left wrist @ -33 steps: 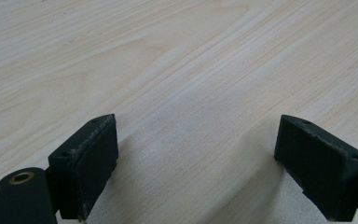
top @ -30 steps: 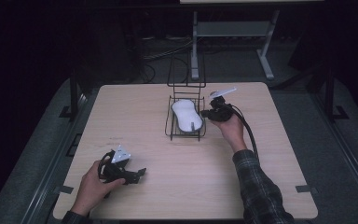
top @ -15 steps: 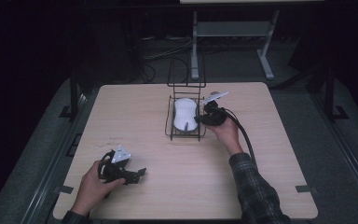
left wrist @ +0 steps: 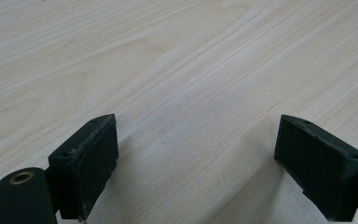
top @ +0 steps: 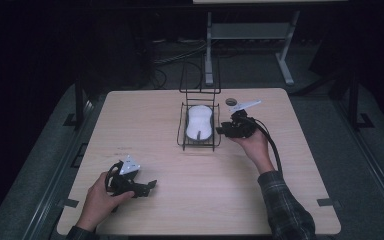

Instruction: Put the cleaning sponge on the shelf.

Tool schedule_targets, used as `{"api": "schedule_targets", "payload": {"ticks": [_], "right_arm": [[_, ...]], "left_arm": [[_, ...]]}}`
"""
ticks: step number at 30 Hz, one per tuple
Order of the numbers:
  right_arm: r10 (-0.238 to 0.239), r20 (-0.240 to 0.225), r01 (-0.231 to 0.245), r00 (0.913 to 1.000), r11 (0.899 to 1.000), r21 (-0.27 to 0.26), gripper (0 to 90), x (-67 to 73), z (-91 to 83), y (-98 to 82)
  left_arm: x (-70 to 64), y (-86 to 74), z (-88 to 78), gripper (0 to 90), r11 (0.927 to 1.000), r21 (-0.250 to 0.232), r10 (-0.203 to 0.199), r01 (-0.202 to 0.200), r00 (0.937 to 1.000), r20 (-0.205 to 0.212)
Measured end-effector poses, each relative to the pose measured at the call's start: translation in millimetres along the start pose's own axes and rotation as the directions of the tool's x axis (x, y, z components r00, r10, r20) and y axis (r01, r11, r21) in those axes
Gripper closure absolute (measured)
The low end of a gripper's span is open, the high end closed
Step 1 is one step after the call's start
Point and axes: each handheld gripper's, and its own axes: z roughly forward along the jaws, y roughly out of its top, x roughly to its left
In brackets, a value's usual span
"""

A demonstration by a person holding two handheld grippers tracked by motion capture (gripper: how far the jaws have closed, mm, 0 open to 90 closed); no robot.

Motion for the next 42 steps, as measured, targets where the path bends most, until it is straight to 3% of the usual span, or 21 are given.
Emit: {"api": "schedule_targets", "payload": {"ticks": [5, 10, 13, 15, 18, 24, 32, 42], "right_arm": [[0.004, 0.033, -0.004, 0.9994, 1.0, -0.003, 39.2, 1.6, -13.9, -13.2], [0.029, 0.045, -0.028, 0.9986, 0.999, -0.021, 28.5, 2.1, -27.8, -29.6], [0.009, 0.093, -0.006, 0.9956, 0.999, -0.041, 26.1, 7.2, -38.1, -45.1], [0.015, 0.101, -0.01, 0.9947, 0.998, -0.056, 23.3, 10.6, -44.5, -55.1], [0.025, 0.114, -0.02, 0.9931, 0.999, -0.041, 15.8, 14.8, -51.7, -66.1], [0.047, 0.11, -0.044, 0.9928, 0.999, -0.029, 9.8, 22.3, -67.5, -89.6], [0.076, 0.149, -0.076, 0.9859, 0.997, -0.008, 7.3, 29.5, -84.3, -127.0], [0.082, 0.231, -0.088, 0.9694, 0.996, 0.018, 7.1, 30.5, -95.1, -165.5]], "left_arm": [[0.1, 0.0, 0.0, 12.6, 1.0, 0.0, 0.001, -0.001, 1.0, 0.0], [0.0, 0.0, 0.0, 12.6, 1.0, 0.0, 0.0, 0.0, 1.0, 0.001], [0.0, 0.0, 0.0, 12.6, 1.0, 0.0, 0.0, 0.0, 1.0, 0.001], [0.1, 0.0, 0.0, 12.6, 1.0, 0.001, 0.001, -0.001, 1.0, 0.001], [0.1, 0.0, -0.1, 12.6, 1.0, 0.002, 0.001, -0.001, 1.0, 0.001], [0.0, -0.1, 0.1, 12.6, 1.0, -0.002, 0.001, -0.001, 1.0, 0.001], [0.1, -0.1, 0.1, 12.6, 1.0, -0.002, 0.002, -0.002, 1.0, 0.0], [0.1, -0.1, 0.1, 12.7, 1.0, -0.002, 0.001, -0.001, 1.0, 0.0]]}}
